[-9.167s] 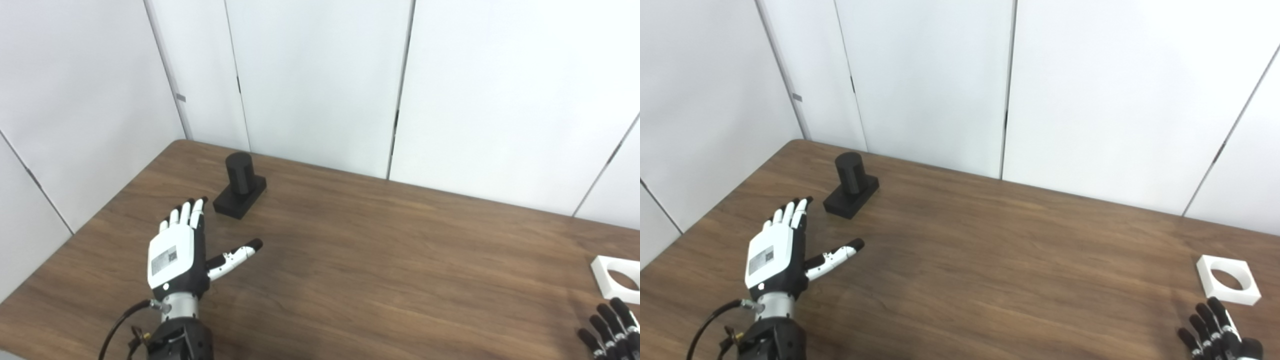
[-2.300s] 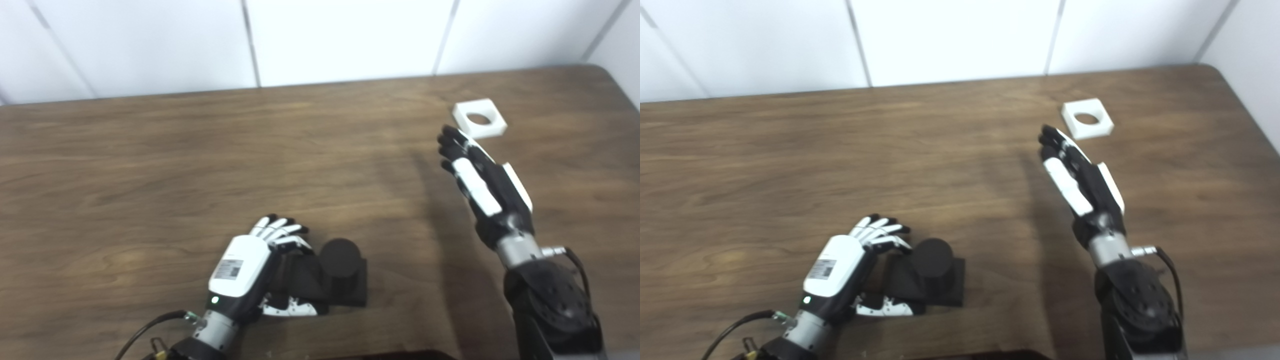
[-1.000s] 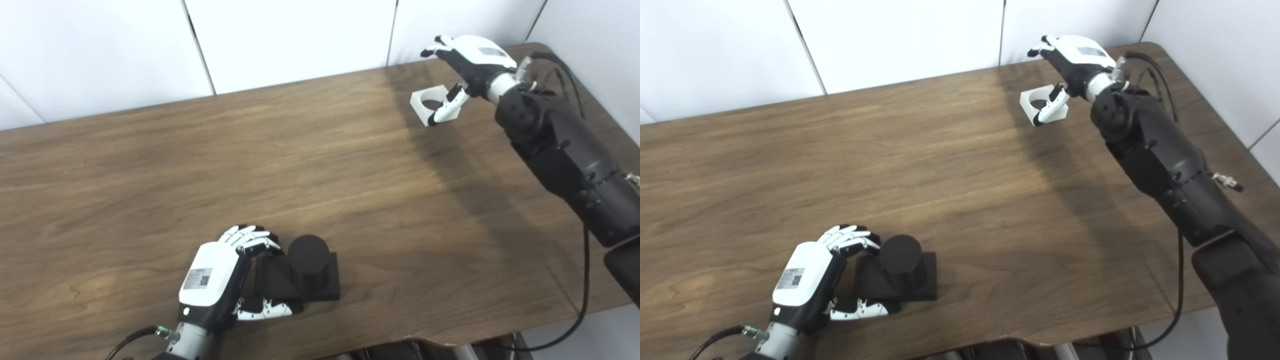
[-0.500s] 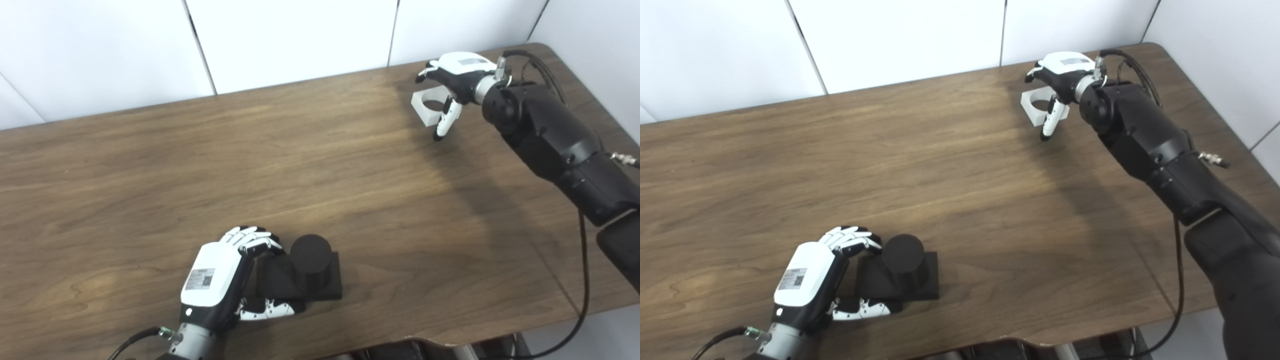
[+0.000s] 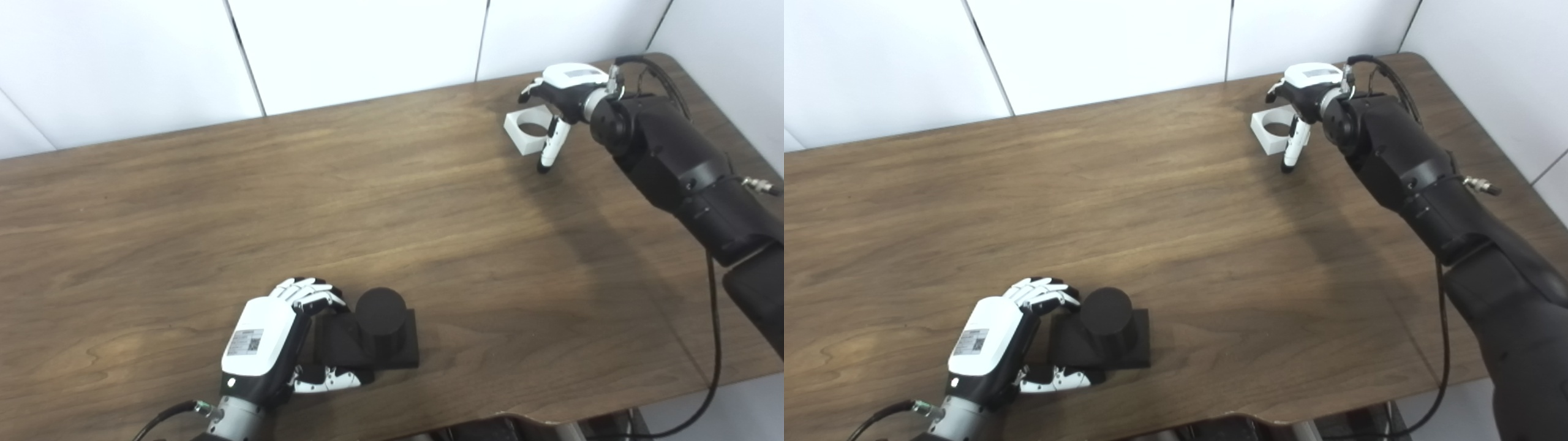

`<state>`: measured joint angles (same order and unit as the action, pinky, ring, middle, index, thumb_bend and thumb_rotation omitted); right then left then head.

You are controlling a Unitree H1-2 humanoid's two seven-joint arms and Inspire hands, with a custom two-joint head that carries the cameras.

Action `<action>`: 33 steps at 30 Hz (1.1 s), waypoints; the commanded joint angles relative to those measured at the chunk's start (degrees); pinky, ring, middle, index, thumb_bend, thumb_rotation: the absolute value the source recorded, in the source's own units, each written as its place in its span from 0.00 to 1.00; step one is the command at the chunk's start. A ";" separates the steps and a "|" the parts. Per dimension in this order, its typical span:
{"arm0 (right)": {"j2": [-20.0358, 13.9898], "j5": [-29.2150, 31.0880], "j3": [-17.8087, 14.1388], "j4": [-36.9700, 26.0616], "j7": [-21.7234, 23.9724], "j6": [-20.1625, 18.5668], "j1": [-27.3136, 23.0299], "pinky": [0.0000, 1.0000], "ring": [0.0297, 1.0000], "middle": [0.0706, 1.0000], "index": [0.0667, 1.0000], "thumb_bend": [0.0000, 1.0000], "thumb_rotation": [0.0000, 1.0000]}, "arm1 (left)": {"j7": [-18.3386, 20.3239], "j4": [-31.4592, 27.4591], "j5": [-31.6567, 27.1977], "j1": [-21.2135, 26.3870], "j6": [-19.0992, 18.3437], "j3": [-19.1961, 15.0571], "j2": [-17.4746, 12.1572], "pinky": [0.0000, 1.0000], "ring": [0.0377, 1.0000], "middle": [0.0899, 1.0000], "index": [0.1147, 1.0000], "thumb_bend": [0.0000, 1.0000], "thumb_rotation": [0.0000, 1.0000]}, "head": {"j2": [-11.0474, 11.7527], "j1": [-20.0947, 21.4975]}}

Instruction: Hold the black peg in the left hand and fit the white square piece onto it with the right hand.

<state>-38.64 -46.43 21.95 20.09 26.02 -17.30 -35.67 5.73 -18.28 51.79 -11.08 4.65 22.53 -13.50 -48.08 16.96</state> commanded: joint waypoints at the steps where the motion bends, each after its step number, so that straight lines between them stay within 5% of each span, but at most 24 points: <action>1: -0.92 -1.20 -0.14 0.42 -1.73 1.22 -3.18 1.00 1.00 0.95 0.83 0.86 0.17 | 1.83 -0.20 0.37 -1.09 -0.33 0.33 -0.95 0.87 0.80 0.73 0.42 0.51 0.05 | -0.04 -0.04; 24: -1.29 -1.95 2.37 6.26 -2.67 7.24 -4.59 0.95 0.89 0.81 0.57 0.81 0.21 | 1.91 -0.48 0.29 -1.38 -0.36 0.43 -0.93 0.86 0.80 0.74 0.42 0.51 0.05 | 0.80 1.27; 26: -1.14 -1.38 1.85 6.46 -3.26 7.77 -4.23 0.94 0.89 0.80 0.48 0.58 0.16 | 1.72 -0.44 0.26 -1.47 -0.21 0.40 -1.01 0.86 0.80 0.74 0.42 0.51 0.05 | 1.07 1.62; 33: -0.79 -1.66 2.40 7.55 -3.68 7.89 -4.52 0.87 0.85 0.75 0.45 0.52 0.14 | 1.28 -0.29 -0.28 -1.81 0.12 0.09 -1.16 0.86 0.80 0.73 0.42 0.51 0.05 | 2.24 2.67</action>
<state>-38.63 -46.74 24.13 26.62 22.66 -8.78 -38.82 5.73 -18.40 51.54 -11.50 4.91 22.41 -13.65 -45.79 19.60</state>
